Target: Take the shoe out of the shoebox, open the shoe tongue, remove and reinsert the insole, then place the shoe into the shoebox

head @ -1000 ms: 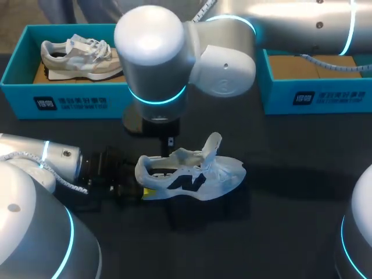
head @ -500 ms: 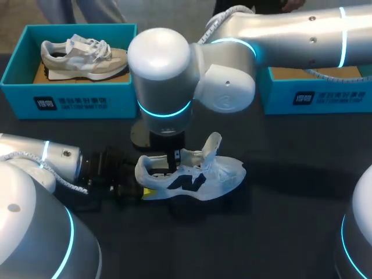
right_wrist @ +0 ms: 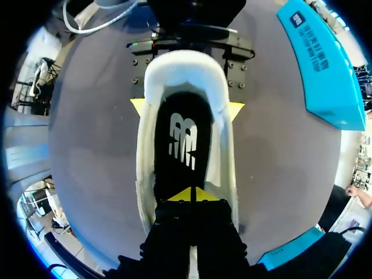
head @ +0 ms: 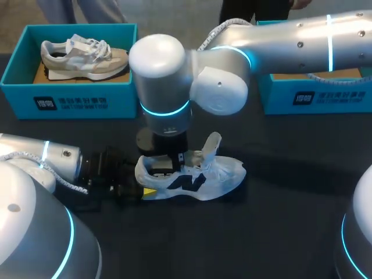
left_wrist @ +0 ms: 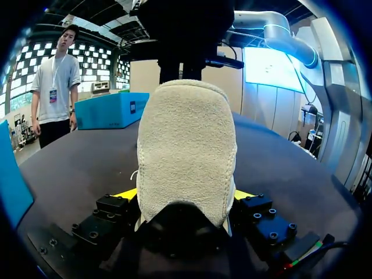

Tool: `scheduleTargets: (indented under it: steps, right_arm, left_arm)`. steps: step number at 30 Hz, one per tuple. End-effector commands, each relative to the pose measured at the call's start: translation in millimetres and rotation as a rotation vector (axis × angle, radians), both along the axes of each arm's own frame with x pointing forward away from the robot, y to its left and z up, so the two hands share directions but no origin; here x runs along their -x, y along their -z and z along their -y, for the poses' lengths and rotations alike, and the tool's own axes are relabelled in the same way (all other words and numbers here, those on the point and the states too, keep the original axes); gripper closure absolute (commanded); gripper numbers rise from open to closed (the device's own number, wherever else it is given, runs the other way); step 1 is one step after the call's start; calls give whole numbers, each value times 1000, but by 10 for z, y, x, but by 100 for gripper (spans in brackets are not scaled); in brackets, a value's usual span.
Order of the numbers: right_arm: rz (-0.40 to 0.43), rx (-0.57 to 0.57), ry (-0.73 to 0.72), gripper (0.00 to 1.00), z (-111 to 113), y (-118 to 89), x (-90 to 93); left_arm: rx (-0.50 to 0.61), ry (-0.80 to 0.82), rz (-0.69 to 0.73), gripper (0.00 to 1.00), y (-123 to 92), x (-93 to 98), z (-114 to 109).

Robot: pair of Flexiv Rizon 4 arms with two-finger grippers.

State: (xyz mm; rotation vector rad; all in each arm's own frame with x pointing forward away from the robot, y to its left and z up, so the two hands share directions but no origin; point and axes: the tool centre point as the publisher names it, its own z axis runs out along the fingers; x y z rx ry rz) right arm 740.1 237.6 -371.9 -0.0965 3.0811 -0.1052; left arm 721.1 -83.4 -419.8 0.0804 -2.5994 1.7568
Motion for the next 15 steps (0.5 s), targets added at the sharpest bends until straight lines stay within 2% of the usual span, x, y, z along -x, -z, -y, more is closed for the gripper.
scheduleTargets:
  steps: [1, 5, 6, 7, 15]
  right_arm:
    - [-4, -1, 5, 100, 18, 41, 39]
    - [-1, 1, 21, 100, 33, 65, 34]
    - [0, 2, 24, 96, 36, 68, 27]
    - [2, 1, 26, 67, 38, 69, 11]
    - [6, 1, 18, 46, 37, 110, -83]
  left_arm:
    - [0, -2, 2, 100, 34, 22, 20]
    - [0, -2, 2, 100, 34, 22, 20]
    - [0, -2, 2, 100, 34, 22, 20]
    - [0, -2, 2, 100, 34, 22, 20]
    - [0, -2, 2, 100, 34, 22, 20]
